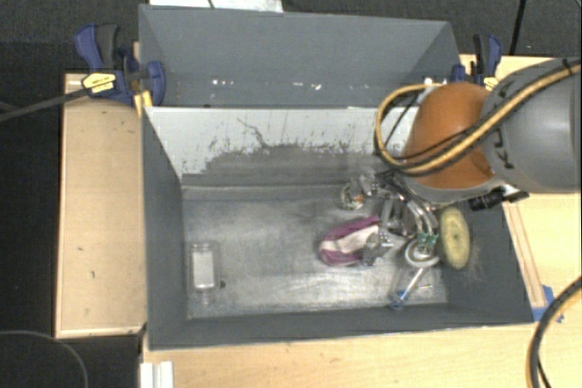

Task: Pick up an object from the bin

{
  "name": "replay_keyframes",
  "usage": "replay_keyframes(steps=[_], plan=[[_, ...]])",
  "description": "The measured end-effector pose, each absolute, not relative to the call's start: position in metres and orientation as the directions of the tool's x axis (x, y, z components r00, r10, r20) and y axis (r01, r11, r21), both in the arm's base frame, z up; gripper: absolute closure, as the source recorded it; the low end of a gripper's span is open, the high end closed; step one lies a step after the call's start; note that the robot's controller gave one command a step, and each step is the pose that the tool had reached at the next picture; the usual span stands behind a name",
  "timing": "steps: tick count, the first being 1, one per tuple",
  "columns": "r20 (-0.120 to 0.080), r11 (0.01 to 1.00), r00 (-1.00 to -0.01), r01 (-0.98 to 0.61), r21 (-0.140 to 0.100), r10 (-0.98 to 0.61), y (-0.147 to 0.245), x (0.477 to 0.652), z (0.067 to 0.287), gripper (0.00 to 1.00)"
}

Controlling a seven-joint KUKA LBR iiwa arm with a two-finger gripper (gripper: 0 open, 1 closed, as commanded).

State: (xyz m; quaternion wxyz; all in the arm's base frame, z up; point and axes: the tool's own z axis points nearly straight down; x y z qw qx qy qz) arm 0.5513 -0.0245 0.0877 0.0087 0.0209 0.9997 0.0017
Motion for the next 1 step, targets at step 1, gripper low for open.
replay_keyframes(steps=[1], plan=[[-0.012,0.999,-0.999,0.038,0.004,0.038,-0.0239,0.5516,0.0935,1.0]])
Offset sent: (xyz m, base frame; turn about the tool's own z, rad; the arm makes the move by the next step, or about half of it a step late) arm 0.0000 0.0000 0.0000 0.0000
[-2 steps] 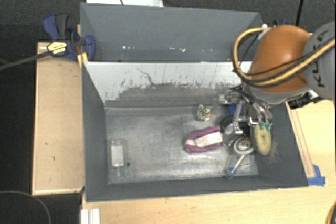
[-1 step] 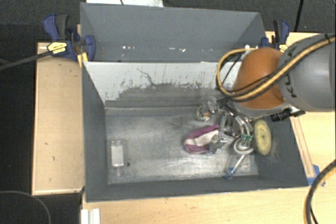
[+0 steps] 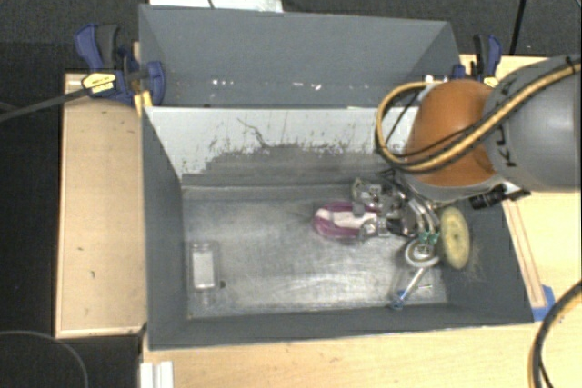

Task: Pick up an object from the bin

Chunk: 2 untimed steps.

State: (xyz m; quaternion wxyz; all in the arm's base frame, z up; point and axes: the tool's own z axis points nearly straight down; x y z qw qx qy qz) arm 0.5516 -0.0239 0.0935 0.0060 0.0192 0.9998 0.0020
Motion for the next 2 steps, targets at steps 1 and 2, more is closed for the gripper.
replay_keyframes(steps=[1,2], plan=[[0.003,0.999,-0.999,0.038,0.001,0.038,-0.025,0.547,0.087,0.0],[-0.004,0.995,-0.995,0.102,0.006,0.102,-0.027,0.557,0.072,0.0]])
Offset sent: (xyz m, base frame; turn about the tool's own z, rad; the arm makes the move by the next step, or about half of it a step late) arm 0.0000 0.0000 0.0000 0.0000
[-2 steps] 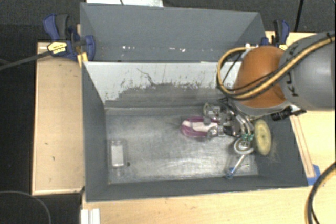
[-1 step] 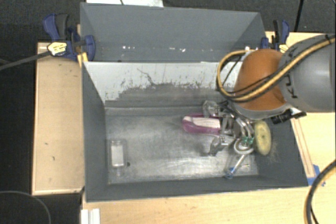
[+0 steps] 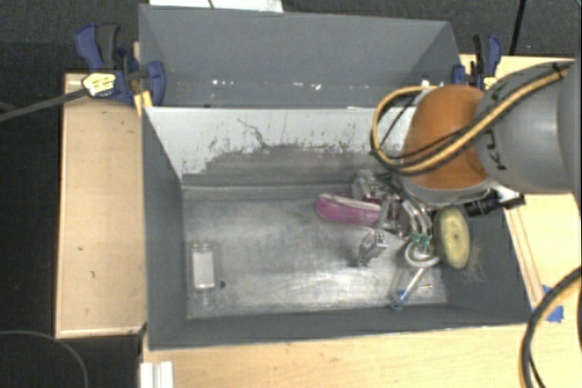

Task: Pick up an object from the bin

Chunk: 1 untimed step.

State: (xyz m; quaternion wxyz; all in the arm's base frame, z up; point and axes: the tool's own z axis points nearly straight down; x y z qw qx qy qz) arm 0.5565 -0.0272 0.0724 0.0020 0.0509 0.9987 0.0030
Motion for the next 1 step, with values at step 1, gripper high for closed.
replay_keyframes(steps=[1], plan=[[-0.009,0.995,-0.995,0.102,0.004,0.102,-0.0292,0.558,0.0737,1.0]])
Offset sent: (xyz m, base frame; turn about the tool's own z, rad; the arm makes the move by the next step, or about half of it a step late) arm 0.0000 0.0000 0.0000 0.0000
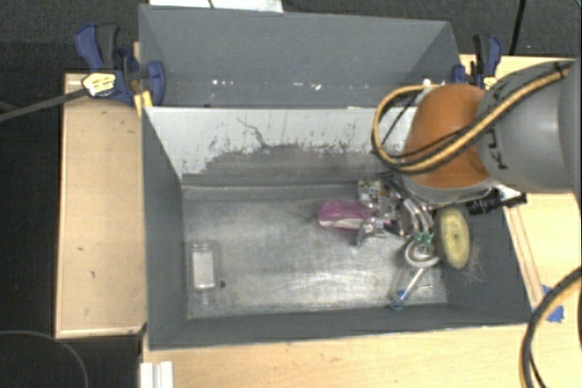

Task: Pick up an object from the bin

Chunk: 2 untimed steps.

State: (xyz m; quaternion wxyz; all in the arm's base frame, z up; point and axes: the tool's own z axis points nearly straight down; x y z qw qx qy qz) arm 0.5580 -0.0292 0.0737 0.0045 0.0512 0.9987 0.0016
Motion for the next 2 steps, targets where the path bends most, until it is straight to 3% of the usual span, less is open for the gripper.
replay_keyframes(steps=[1,2], plan=[[-0.01,0.997,-0.997,0.071,0.0,0.071,-0.04,0.559,0.225,1.0],[-0.012,0.98,-0.98,-0.199,-0.003,-0.199,-0.017,0.567,0.401,1.0]])
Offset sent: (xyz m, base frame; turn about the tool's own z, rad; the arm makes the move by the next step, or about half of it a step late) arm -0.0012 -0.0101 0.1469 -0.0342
